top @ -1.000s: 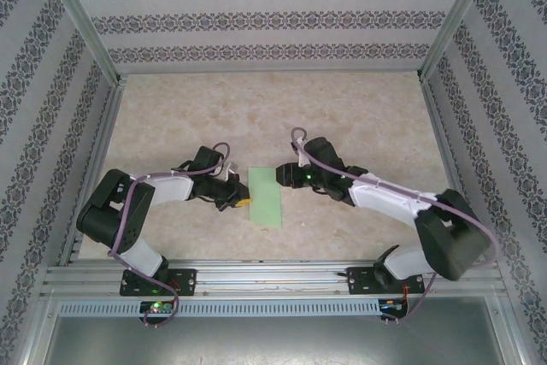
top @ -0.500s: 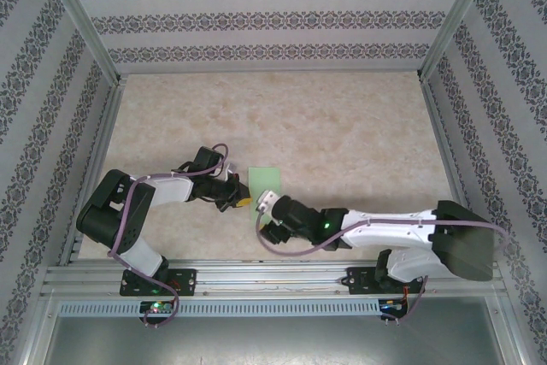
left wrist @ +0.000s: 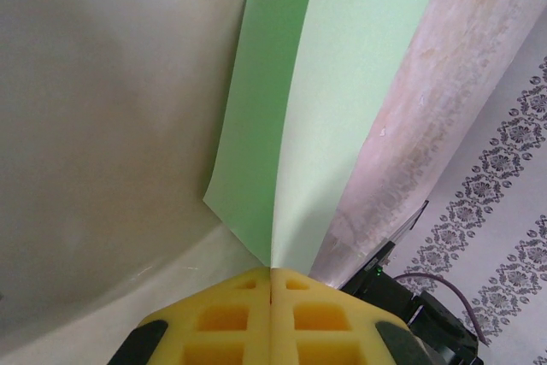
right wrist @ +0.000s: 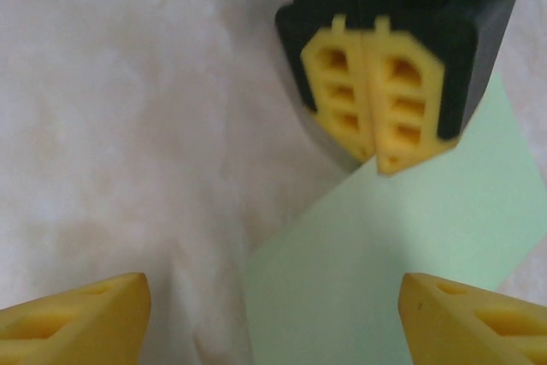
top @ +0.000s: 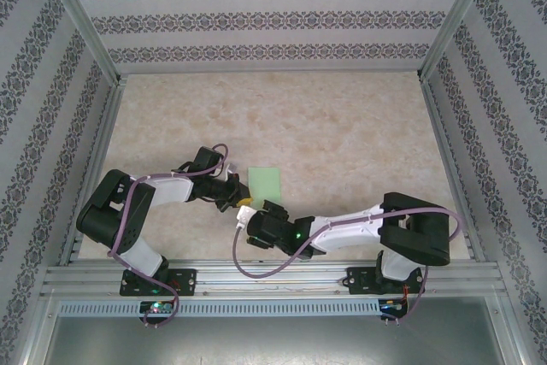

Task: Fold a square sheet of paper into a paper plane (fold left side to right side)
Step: Third fold the triangle at the center of the table.

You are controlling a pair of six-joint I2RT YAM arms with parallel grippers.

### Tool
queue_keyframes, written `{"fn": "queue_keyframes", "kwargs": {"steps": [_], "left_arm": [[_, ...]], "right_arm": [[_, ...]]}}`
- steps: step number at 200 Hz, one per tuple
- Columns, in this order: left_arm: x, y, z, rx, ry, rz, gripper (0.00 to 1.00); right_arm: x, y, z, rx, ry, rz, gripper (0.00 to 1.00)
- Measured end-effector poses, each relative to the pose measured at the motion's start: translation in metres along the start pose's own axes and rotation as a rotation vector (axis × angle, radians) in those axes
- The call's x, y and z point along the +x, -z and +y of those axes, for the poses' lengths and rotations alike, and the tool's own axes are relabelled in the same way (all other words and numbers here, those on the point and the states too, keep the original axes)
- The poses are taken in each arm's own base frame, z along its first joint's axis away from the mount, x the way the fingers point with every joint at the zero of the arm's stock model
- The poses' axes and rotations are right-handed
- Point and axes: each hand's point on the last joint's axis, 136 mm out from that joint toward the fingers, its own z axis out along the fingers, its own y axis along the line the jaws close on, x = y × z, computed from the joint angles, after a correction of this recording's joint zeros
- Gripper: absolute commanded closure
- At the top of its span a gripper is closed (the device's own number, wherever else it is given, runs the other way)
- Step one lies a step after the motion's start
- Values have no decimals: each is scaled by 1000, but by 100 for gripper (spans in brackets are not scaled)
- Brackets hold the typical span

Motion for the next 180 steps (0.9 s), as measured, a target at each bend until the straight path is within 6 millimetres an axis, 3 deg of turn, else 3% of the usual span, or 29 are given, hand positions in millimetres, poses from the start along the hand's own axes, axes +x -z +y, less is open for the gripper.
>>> {"fn": "queue_keyframes", "kwargs": {"steps": [32, 96, 126, 145, 180], "left_arm": [[2, -1, 0, -1, -4, 4, 100], [2, -1, -1, -2, -5, 6, 100], [2, -1, -1, -2, -5, 6, 100], [2, -1, 0, -2, -5, 6, 94], [4, -1, 2, -19, -10, 10, 76]], "right_arm": [[-11, -6, -4, 24, -3, -21, 36], [-11, -7, -7, 30, -25, -20, 65], [-11, -7, -5, 19, -40, -19, 85], [-10, -7, -3, 7, -49, -15, 100], [-6, -8, -5, -14, -85, -2, 100]]}}
